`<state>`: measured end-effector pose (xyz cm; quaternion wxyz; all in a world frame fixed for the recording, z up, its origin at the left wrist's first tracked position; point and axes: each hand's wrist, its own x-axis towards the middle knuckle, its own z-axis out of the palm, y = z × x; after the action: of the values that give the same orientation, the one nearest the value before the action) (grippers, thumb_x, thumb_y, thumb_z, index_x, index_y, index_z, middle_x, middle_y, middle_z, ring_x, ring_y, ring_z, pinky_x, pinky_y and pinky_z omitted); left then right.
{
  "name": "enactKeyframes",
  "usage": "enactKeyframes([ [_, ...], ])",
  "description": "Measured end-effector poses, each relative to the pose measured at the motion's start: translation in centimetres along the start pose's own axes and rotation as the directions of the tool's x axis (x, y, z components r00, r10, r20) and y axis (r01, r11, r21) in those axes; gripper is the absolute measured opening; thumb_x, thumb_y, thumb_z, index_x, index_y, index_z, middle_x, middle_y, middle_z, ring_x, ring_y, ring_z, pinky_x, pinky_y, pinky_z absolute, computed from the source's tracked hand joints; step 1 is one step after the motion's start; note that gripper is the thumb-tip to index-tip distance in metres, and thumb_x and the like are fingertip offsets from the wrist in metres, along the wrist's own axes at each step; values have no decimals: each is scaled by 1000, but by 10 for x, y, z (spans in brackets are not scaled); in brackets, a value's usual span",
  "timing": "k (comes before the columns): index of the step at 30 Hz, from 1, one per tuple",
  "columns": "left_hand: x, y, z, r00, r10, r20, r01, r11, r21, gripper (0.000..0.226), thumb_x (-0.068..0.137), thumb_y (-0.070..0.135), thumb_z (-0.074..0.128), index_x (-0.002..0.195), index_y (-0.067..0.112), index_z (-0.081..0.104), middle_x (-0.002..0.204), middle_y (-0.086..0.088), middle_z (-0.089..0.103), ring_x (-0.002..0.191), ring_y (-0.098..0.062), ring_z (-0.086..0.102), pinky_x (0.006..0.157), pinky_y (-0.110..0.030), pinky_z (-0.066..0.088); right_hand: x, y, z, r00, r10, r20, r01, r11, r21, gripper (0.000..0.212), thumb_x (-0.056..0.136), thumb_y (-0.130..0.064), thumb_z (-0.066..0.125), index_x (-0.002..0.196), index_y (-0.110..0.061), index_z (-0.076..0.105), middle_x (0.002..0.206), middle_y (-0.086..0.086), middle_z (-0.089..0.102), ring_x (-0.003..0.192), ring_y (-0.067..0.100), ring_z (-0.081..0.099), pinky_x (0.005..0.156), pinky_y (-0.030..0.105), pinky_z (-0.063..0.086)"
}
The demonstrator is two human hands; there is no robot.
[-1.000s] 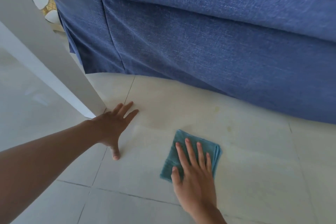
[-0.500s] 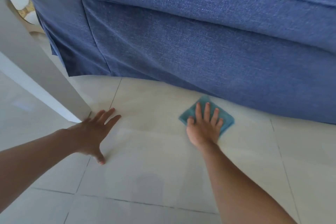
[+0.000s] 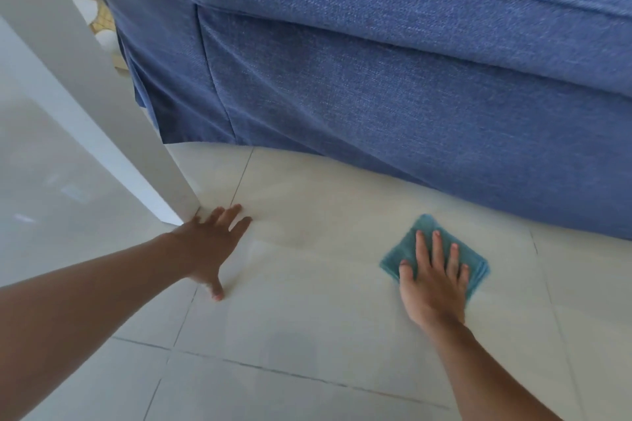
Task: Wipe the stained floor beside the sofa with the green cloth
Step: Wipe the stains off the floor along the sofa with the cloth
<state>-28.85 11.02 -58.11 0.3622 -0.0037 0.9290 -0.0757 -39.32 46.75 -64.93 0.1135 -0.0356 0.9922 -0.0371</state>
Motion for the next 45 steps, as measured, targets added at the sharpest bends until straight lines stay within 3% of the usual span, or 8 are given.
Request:
enactKeyframes([
  [11, -6, 20, -9, 993, 102, -61, -101, 995, 27, 123, 80, 53, 74, 157, 19, -16, 166, -4, -20, 153, -32, -11, 124, -52, 8, -77, -121, 14, 882, -470, 17, 456, 863, 218, 65, 94, -47, 21, 157, -35, 15, 165, -9, -5, 153, 25, -13, 122, 46, -9],
  [15, -2, 31, -21, 971, 150, -189, -156, 987, -20, 83, 98, 39, 52, 159, 19, 0, 168, -2, 0, 154, -28, 2, 123, -49, 15, -52, -88, -5, 947, -241, -212, 320, 750, 579, 45, 89, -8, 60, 134, -13, 59, 140, 6, 57, 135, 25, 42, 115, 32, 29],
  [20, 17, 63, -49, 931, 187, -314, -229, 968, -104, 62, 99, 38, 48, 153, 21, 23, 152, -4, 40, 127, -30, 52, 102, -48, 45, -19, -60, -24, 989, -146, 14, 135, 944, 303, 50, 89, -32, 68, 135, -17, 58, 130, 2, 56, 118, 28, 44, 104, 38, 38],
  [28, 57, 93, -81, 948, 132, -290, -187, 967, -170, 28, 92, 14, 56, 119, 12, 62, 119, -10, 57, 107, -30, 60, 89, -44, 54, -5, -69, -42, 981, -152, 122, 78, 880, 470, 5, 78, -13, 68, 75, -15, 64, 74, 1, 64, 72, 24, 61, 63, 33, 51],
  [33, 51, 54, -128, 836, 149, -528, -379, 853, -359, 16, 93, 22, 61, 107, 18, 67, 113, -2, 60, 103, -22, 57, 94, -37, 48, 7, -62, -90, 972, -147, -184, 234, 685, 690, 10, 80, -9, 72, 80, -16, 65, 70, -4, 65, 63, 14, 57, 55, 12, 40],
  [37, 33, 45, -126, 759, 166, -629, -499, 770, -399, 10, 90, 23, 68, 99, 25, 64, 98, 9, 69, 90, -13, 63, 83, -33, 53, 3, -55, -108, 930, -227, -290, 367, 641, 674, 16, 78, -4, 75, 80, -17, 67, 71, 1, 66, 59, 10, 52, 54, 15, 38],
  [42, 21, 50, -83, 854, 366, -369, -463, 859, -220, 16, 93, 33, 61, 108, 29, 60, 115, 11, 64, 106, -12, 58, 87, -25, 44, -12, -43, -83, 926, -350, 141, 211, 790, 576, 12, 81, -28, 73, 73, -23, 68, 70, -6, 70, 65, 11, 63, 64, 27, 49],
  [45, 12, 36, -58, 914, 330, -235, -376, 908, -185, 38, 93, 38, 60, 129, 34, 50, 136, 15, 48, 120, -10, 50, 95, -28, 44, -13, -57, -64, 954, -298, -2, 248, 790, 560, 20, 92, -40, 61, 100, -25, 72, 103, -9, 71, 99, 9, 65, 86, 30, 49],
])
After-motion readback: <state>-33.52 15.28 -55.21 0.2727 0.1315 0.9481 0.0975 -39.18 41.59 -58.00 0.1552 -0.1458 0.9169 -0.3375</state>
